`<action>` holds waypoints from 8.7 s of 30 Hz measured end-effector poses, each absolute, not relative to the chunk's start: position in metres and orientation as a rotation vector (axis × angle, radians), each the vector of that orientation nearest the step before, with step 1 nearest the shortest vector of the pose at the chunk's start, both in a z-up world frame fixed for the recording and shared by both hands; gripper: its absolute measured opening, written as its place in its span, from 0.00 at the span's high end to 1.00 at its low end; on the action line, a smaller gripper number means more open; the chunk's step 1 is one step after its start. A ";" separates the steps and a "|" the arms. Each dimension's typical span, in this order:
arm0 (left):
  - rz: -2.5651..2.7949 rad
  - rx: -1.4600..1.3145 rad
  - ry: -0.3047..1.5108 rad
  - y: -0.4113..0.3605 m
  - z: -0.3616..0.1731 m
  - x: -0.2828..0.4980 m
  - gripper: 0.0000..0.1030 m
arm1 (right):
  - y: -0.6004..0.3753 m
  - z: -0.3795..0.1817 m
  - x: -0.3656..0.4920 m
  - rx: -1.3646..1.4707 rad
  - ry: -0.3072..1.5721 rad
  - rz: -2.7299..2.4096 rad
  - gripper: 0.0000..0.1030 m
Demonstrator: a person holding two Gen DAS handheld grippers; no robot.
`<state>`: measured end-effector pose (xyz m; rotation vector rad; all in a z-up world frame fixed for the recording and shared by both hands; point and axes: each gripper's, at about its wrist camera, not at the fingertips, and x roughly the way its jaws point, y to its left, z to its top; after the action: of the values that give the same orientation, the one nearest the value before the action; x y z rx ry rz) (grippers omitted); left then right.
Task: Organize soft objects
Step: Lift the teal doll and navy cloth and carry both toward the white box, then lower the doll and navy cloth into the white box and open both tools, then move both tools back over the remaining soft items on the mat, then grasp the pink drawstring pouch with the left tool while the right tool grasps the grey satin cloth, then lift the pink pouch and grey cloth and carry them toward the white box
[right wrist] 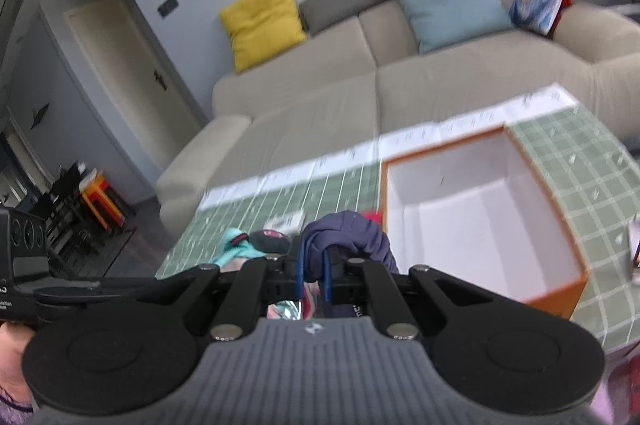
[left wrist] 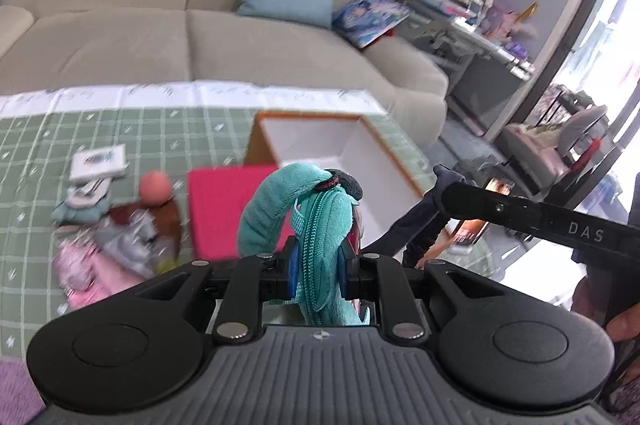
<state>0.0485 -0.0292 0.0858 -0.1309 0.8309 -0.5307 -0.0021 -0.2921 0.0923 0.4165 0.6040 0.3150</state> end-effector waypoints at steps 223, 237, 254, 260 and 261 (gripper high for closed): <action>-0.262 0.279 0.849 0.098 0.057 0.077 0.50 | -0.082 0.061 0.085 0.011 0.947 0.630 1.00; -0.373 0.252 0.859 0.033 0.059 0.029 0.50 | -0.178 0.057 0.024 0.138 0.932 0.507 1.00; -0.636 0.363 0.816 -0.095 0.074 0.046 0.50 | -0.299 0.070 0.010 0.262 0.820 0.239 1.00; -0.672 0.399 0.764 -0.131 0.085 0.071 0.50 | -0.329 0.082 0.028 0.299 0.752 0.180 1.00; -0.676 0.403 0.755 -0.137 0.088 0.076 0.50 | -0.332 0.084 0.032 0.301 0.743 0.176 1.00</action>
<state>0.0762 -0.1367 0.0876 0.4027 0.7545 -0.6761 0.0320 -0.3316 0.0836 0.3014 0.7429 0.1758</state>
